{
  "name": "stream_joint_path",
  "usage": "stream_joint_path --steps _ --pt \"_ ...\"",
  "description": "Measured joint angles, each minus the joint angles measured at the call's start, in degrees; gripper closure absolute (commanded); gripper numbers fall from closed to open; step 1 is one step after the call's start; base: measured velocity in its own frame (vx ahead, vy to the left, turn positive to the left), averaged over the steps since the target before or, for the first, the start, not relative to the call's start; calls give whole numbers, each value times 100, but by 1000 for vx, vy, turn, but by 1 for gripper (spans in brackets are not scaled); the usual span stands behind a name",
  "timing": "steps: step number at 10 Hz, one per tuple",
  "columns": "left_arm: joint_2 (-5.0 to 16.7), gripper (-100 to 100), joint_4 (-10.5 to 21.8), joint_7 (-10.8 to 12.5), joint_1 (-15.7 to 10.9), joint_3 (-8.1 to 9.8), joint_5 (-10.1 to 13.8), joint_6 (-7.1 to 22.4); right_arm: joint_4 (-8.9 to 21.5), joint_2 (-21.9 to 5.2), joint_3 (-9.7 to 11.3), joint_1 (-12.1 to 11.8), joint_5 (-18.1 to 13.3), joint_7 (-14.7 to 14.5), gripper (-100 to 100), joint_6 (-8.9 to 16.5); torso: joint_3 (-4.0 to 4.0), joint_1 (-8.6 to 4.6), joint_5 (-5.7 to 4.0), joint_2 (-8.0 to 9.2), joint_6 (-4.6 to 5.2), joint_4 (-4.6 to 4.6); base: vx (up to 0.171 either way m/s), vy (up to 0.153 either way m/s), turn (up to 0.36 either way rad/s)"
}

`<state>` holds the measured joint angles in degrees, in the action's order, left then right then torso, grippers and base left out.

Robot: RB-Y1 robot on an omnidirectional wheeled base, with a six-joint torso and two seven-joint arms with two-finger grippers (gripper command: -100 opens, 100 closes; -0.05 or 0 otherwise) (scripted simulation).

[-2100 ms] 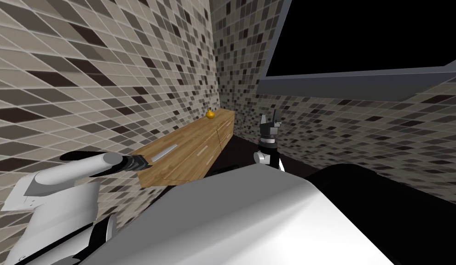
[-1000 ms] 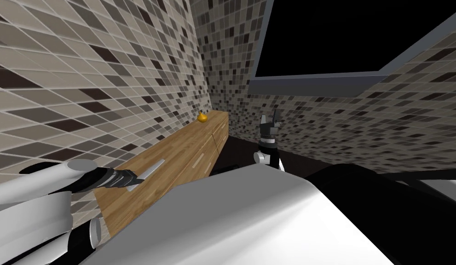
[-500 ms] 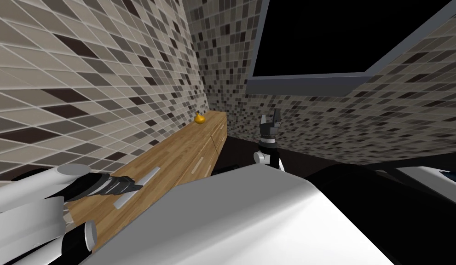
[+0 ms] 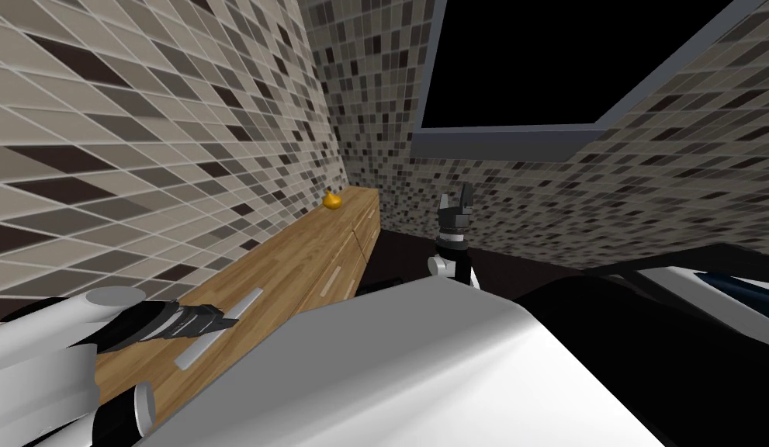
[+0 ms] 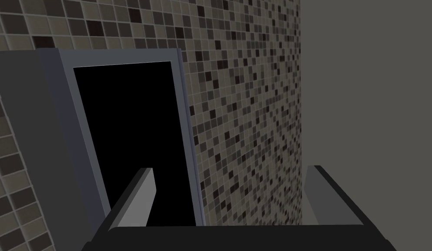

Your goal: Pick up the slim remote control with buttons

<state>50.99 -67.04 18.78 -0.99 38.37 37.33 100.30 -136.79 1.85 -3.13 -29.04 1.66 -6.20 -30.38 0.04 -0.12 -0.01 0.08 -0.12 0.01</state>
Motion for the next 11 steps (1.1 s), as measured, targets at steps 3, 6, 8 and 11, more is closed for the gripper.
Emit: stream_joint_path --steps 3,6,8,11 --pt "5 100 220 -69 99 57 15 -223 0 0 0 -1 0 0 0 0 -1 2 0 -3 -2 0 -8 -3 -40" --pt "2 100 220 -67 100 56 16 -217 0 0 0 -1 0 0 0 0 -4 7 0 -8 0 -1 0 0 0" --pt "2 0 220 -67 100 56 16 -217 0 0 0 -1 0 0 0 0 -4 6 -1 -8 0 -1 0 0 0" --pt "25 100 95 -46 -39 -20 -5 -63 0 0 -1 -1 0 0 0 0 -5 8 -4 -11 -8 0 20 11 160"
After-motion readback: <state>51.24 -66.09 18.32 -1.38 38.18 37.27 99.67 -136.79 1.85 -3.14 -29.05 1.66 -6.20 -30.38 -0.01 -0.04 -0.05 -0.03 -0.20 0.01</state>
